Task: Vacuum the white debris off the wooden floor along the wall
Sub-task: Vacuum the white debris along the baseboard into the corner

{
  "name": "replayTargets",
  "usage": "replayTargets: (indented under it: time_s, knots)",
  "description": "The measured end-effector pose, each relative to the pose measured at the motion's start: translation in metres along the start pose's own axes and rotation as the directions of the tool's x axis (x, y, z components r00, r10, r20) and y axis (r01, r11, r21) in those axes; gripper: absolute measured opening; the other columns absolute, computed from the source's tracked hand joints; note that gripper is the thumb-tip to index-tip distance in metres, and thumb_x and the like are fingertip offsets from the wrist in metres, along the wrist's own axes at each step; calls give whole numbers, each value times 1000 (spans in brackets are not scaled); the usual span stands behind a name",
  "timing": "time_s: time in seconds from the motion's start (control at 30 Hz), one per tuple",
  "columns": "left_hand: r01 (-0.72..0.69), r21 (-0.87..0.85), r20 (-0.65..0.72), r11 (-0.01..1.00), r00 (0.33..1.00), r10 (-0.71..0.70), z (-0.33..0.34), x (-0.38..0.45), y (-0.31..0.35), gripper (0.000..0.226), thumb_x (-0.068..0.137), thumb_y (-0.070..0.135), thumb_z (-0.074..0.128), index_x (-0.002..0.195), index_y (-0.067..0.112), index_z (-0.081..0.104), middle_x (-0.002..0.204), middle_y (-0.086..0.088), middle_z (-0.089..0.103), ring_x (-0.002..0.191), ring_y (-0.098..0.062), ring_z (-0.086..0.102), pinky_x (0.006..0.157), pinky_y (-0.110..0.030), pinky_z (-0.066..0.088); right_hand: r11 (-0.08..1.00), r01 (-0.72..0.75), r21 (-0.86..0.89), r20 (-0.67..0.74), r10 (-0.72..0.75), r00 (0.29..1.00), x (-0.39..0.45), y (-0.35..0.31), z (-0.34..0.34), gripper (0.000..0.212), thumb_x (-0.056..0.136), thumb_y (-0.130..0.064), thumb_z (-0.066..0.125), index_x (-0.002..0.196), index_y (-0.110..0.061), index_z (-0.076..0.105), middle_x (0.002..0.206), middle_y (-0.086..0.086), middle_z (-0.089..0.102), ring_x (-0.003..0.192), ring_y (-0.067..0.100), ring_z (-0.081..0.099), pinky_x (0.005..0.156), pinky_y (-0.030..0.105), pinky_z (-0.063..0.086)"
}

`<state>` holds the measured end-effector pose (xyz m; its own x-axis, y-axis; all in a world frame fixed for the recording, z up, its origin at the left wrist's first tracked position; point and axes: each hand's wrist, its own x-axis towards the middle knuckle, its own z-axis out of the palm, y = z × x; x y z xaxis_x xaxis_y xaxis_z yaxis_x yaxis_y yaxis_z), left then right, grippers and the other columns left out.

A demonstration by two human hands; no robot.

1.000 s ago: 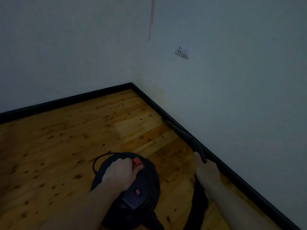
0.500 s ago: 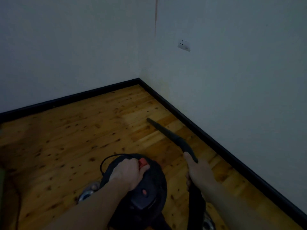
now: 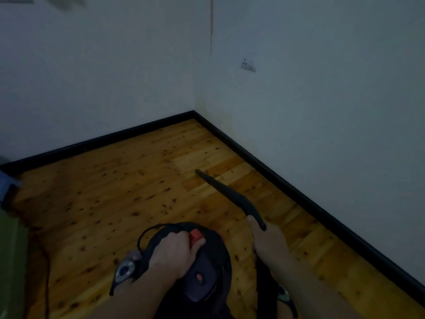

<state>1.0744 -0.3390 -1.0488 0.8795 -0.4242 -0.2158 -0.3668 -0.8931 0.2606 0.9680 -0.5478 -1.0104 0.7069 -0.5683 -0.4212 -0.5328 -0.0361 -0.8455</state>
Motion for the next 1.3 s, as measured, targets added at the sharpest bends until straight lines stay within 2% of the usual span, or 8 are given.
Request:
replayTargets:
  time_s: [0.27,0.37,0.47,0.57,0.67,1.03,1.17,1.3]
  knots:
    - [0,-19,2,1000,1000,0,-2,12,3,53,98,73,39,82,25,53,80,4,61,67,-14,59,61,-33,51,999,-11,33,-144,16,989,2,7,-32,54,105,-53,50,66,-15,49,56,0,50,48,16,48,52,27,39]
    - [-9,-12,4,1000,1000,9,-2,9,3,52,98,73,39,83,25,55,80,4,62,67,-13,60,60,-32,54,992,-104,74,-196,117,974,-5,19,-43,55,104,-56,49,72,-11,52,56,5,49,49,24,50,49,29,43]
    - [-33,-1,-40,999,999,33,-4,9,2,53,98,74,37,84,26,55,79,6,62,66,-12,60,60,-32,55,971,-213,103,-263,234,936,-8,31,-55,61,100,-65,48,76,-10,58,65,11,57,58,27,56,56,34,46]
    - [-42,25,-90,999,995,44,-2,11,1,54,97,76,35,84,27,55,78,7,60,67,-12,60,62,-33,56,970,-200,136,-333,235,913,-1,33,-61,58,100,-67,47,80,-13,58,70,10,57,59,27,56,56,33,45]
    - [-45,34,-96,998,994,48,3,12,1,54,96,76,35,81,28,53,76,8,59,65,-12,60,61,-33,56,982,-172,71,-326,186,927,7,29,-55,61,102,-65,45,80,-10,57,71,11,60,58,28,59,54,32,46]
    - [-62,12,-129,998,990,63,3,11,2,55,96,76,36,79,27,53,77,7,61,70,-15,64,63,-36,56,974,-148,170,-294,194,936,25,15,-28,49,104,-58,48,102,-11,60,76,8,56,58,23,54,50,28,42]
    - [-38,-4,-83,999,996,38,1,11,3,55,96,76,37,82,26,55,76,6,62,66,-13,61,57,-32,53,969,-141,203,-293,197,936,11,18,-33,49,105,-58,47,98,-12,60,77,7,54,62,22,52,54,29,40]
    - [-35,-33,-1,999,999,35,3,0,6,55,95,77,37,85,26,54,82,4,62,74,-18,62,72,-37,57,984,-109,140,-318,149,936,-10,27,-38,47,105,-57,45,85,-16,54,70,4,48,55,18,46,49,27,34]
